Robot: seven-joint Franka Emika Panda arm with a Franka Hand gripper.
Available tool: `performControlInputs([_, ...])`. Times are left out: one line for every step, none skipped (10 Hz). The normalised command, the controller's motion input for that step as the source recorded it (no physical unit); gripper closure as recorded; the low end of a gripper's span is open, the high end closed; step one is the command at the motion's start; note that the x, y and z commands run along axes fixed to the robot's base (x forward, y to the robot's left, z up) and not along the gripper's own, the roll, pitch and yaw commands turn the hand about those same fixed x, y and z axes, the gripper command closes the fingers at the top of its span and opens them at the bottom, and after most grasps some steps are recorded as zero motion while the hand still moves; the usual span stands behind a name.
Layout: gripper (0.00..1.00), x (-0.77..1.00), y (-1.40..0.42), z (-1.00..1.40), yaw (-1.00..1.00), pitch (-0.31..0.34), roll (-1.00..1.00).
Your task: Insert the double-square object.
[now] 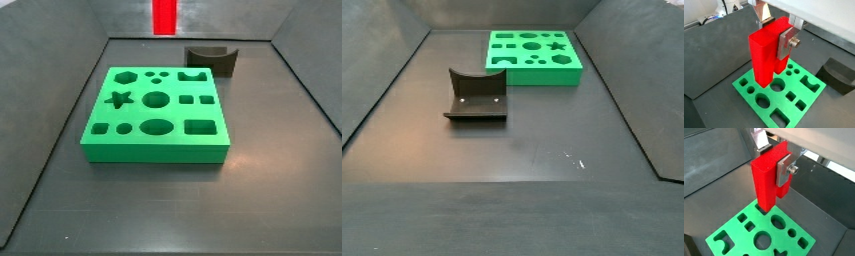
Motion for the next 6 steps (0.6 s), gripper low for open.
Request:
performControlInputs([1.0, -0.19, -0.02, -0.08, -0.08, -0.056, 0.0])
performControlInputs([1.0, 0.0, 0.0, -0.29, -1.0, -0.06, 0.0])
performControlInputs([1.0, 0.0, 0.0, -0.35, -1.0, -0.02, 0.0])
performControlInputs([1.0, 0.0, 0.0, -0.41, -1.0, 0.0, 0.0])
performControlInputs([1.0, 0.0, 0.0, -0.51, -1.0, 0.0, 0.0])
performControlInputs([1.0, 0.0, 0.07, -0.57, -1.0, 0.033, 0.0])
